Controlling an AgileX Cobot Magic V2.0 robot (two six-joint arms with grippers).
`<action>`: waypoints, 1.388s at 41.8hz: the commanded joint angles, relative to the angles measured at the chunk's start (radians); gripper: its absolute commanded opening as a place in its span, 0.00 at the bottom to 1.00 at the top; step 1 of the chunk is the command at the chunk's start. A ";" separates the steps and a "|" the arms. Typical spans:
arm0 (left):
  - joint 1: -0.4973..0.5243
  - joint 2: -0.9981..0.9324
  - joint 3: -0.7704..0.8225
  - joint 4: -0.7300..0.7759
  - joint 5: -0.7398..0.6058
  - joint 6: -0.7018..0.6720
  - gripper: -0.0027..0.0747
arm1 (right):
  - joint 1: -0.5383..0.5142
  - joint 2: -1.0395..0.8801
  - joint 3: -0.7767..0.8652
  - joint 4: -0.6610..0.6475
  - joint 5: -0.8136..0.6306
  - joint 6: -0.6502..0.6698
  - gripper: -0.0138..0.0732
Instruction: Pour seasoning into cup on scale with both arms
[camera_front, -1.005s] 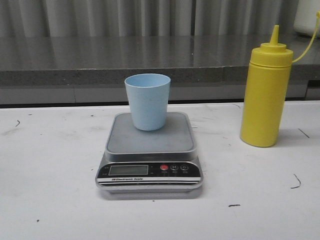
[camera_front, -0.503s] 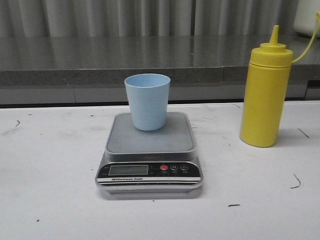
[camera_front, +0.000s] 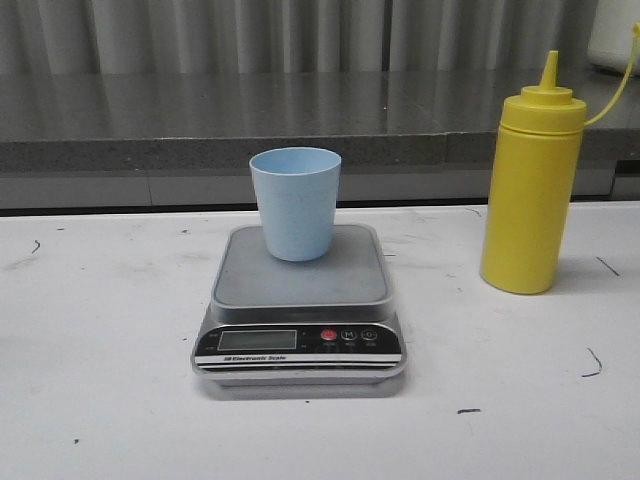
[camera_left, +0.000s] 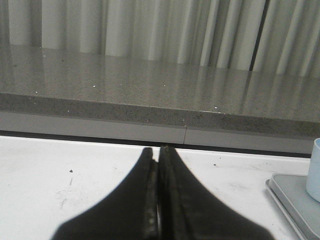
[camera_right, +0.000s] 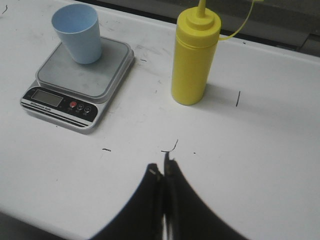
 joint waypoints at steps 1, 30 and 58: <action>-0.008 -0.018 0.025 -0.007 -0.088 -0.009 0.01 | 0.003 0.009 -0.031 -0.003 -0.062 -0.010 0.08; -0.008 -0.018 0.025 -0.007 -0.088 -0.009 0.01 | -0.113 -0.198 0.257 -0.109 -0.475 -0.010 0.08; -0.008 -0.016 0.025 -0.007 -0.088 -0.009 0.01 | -0.210 -0.493 0.833 -0.086 -0.960 -0.009 0.08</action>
